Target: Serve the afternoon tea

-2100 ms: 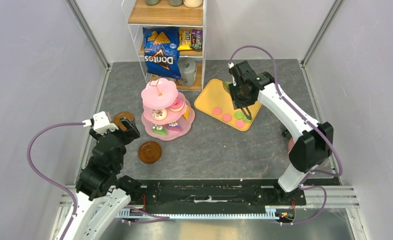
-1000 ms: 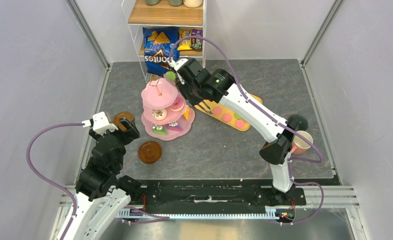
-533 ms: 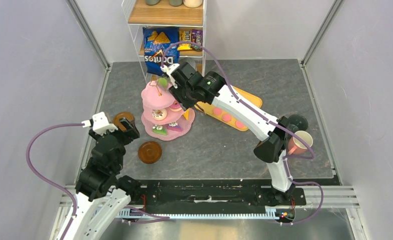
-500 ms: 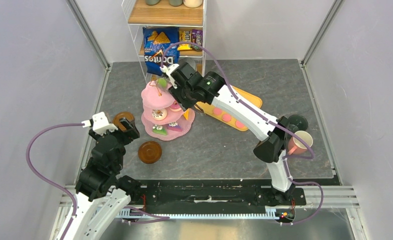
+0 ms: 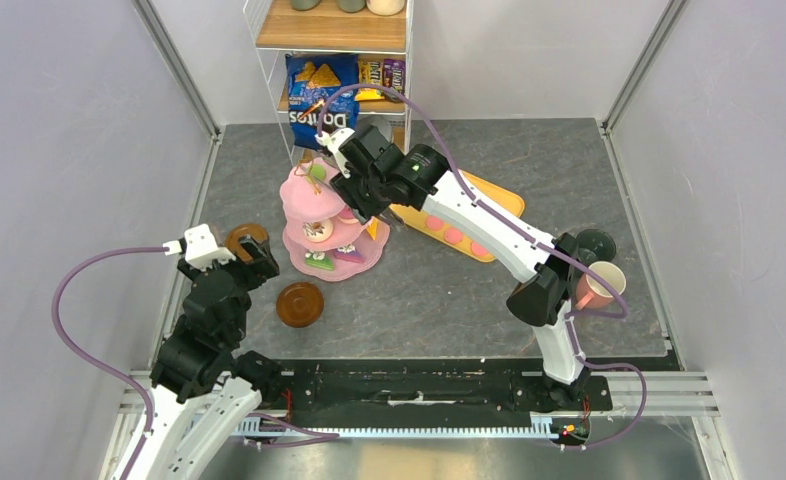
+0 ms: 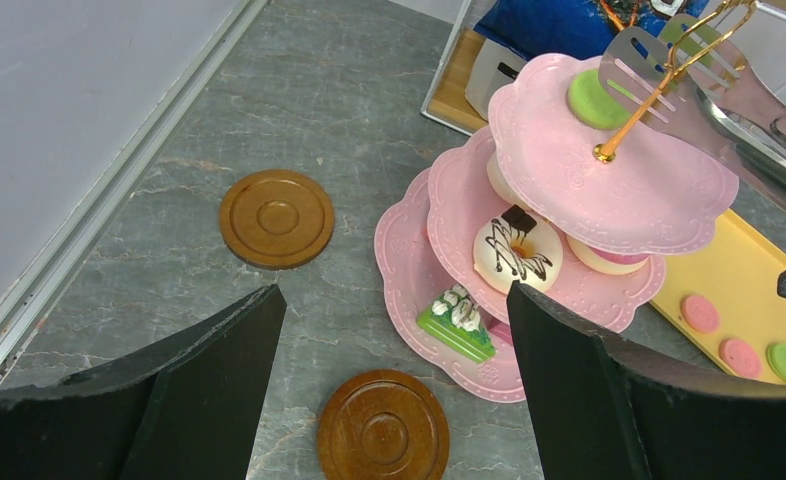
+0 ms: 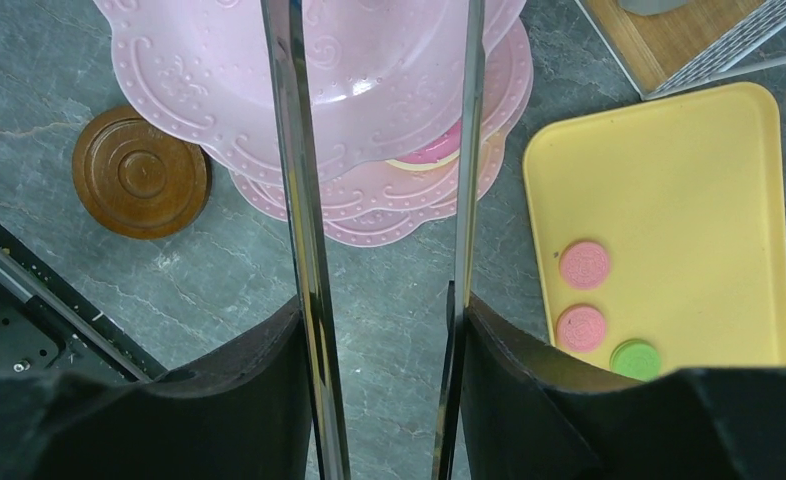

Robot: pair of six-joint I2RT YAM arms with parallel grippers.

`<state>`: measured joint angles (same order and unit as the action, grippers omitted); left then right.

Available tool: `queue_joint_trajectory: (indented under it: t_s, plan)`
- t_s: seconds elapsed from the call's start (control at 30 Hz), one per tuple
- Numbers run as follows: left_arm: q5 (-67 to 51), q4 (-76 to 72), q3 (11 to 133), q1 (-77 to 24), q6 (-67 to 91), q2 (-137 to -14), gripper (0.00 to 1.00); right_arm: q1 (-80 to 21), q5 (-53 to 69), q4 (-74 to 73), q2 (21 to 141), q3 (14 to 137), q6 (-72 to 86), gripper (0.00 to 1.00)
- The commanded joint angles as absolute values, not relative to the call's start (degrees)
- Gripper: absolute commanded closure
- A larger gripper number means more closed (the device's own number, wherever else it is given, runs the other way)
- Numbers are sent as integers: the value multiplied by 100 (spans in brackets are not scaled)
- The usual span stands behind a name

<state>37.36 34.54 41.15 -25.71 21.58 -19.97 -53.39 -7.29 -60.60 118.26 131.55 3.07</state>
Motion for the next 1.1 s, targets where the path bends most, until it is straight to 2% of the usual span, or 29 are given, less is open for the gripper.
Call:
queue_joint_trajectory:
  t_s: [0.0,0.23,0.63,1.07]
  plan:
    - [3784,3278,4101,-2535,2294,-1944,10,-5370,-652,-5801,11741,13221,186,44]
    - [3788,3278,4097,-2534,2294,-1947,10,-5370,-913,-5777,11593,13035,172,43]
    - [3779,3278,4096,-2539,2289,-1974,10,-5081,-1634,-5598,10607,12152,376,43]
    - [3771,3278,4102,-2532,2289,-2000,10,-4155,-1251,-5353,9212,10249,992,43]
